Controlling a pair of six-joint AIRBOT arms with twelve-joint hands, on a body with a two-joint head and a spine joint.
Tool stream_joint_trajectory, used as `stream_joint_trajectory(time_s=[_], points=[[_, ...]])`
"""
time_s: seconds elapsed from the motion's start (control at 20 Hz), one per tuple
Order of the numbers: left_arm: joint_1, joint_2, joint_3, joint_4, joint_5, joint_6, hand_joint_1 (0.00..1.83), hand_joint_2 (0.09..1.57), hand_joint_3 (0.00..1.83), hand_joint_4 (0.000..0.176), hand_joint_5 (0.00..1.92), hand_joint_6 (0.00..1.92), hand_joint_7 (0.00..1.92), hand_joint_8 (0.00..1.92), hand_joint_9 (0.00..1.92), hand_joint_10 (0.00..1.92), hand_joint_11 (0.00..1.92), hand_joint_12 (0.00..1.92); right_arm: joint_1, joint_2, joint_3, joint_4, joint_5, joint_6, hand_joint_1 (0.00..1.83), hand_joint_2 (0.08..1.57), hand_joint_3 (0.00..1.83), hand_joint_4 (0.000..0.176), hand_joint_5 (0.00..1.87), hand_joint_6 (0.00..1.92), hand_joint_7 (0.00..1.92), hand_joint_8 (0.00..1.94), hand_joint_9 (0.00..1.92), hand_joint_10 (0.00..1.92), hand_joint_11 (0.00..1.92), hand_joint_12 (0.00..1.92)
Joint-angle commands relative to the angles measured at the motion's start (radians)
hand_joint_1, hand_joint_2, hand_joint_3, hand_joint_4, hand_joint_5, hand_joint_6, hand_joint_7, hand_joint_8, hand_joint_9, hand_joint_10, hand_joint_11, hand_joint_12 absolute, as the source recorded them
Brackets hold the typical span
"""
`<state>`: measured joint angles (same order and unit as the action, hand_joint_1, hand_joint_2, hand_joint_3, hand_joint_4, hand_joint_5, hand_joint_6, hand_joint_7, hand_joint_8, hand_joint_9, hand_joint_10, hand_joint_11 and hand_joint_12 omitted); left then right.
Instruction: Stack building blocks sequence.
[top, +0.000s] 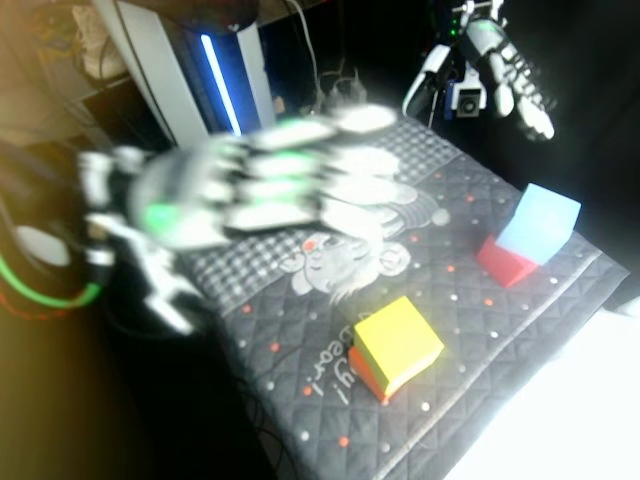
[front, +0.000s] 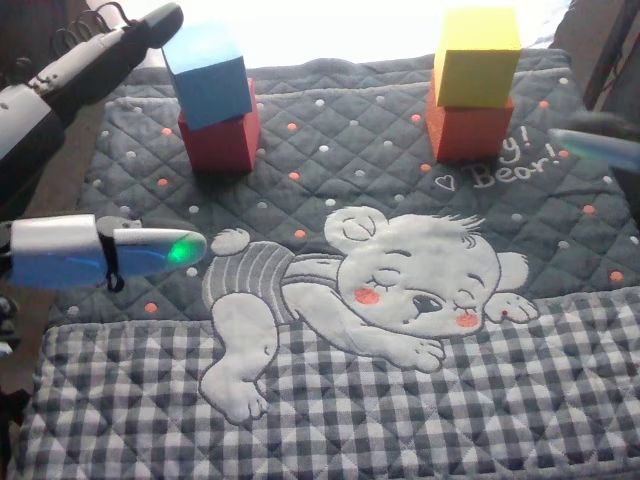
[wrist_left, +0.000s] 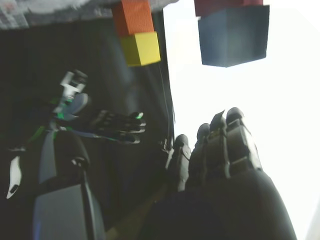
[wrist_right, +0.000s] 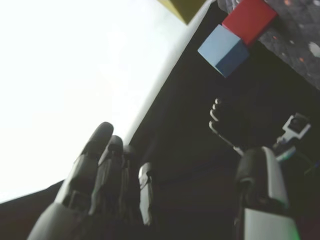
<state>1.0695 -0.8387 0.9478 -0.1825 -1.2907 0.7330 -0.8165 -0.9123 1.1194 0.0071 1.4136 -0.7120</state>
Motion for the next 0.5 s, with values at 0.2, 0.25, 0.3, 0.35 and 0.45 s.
stream_joint_trajectory(time_s=[0.2, 0.25, 0.3, 0.35, 0.45], points=[[0.092, -0.014, -0.029, -0.108, -0.394, -0.037, 0.25, 1.21, 0.00, 0.000, 0.00, 0.00, 0.00, 0.00, 0.06, 0.00, 0.00, 0.39, -0.231, 0.034, -0.121, 0.117, 0.348, -0.058, 0.58, 1.15, 0.02, 0.067, 0.00, 0.00, 0.01, 0.00, 0.01, 0.00, 0.00, 0.00], [0.112, -0.024, -0.025, -0.128, -0.424, -0.062, 0.17, 1.26, 0.01, 0.040, 0.00, 0.00, 0.00, 0.00, 0.06, 0.00, 0.00, 0.34, -0.252, 0.040, -0.133, 0.137, 0.348, -0.058, 0.50, 1.16, 0.01, 0.082, 0.00, 0.00, 0.00, 0.00, 0.00, 0.00, 0.00, 0.00], [0.126, -0.030, -0.024, -0.140, -0.441, -0.084, 0.03, 1.36, 0.02, 0.000, 0.00, 0.00, 0.03, 0.00, 0.13, 0.01, 0.00, 0.47, -0.261, 0.041, -0.139, 0.141, 0.348, -0.058, 0.49, 1.22, 0.01, 0.109, 0.05, 0.01, 0.03, 0.00, 0.03, 0.00, 0.00, 0.00], [0.129, -0.033, -0.022, -0.147, -0.441, -0.103, 0.02, 1.39, 0.00, 0.032, 0.00, 0.00, 0.09, 0.00, 0.20, 0.01, 0.00, 0.61, -0.264, 0.044, -0.142, 0.141, 0.348, -0.058, 0.47, 1.15, 0.00, 0.123, 0.08, 0.00, 0.10, 0.01, 0.10, 0.01, 0.04, 0.02], [0.104, -0.031, -0.011, -0.122, -0.442, -0.111, 0.02, 1.37, 0.00, 0.072, 0.00, 0.00, 0.05, 0.00, 0.10, 0.01, 0.00, 0.38, -0.258, 0.064, -0.146, 0.136, 0.349, -0.058, 0.49, 1.12, 0.00, 0.161, 0.00, 0.00, 0.06, 0.00, 0.17, 0.02, 0.05, 0.37]])
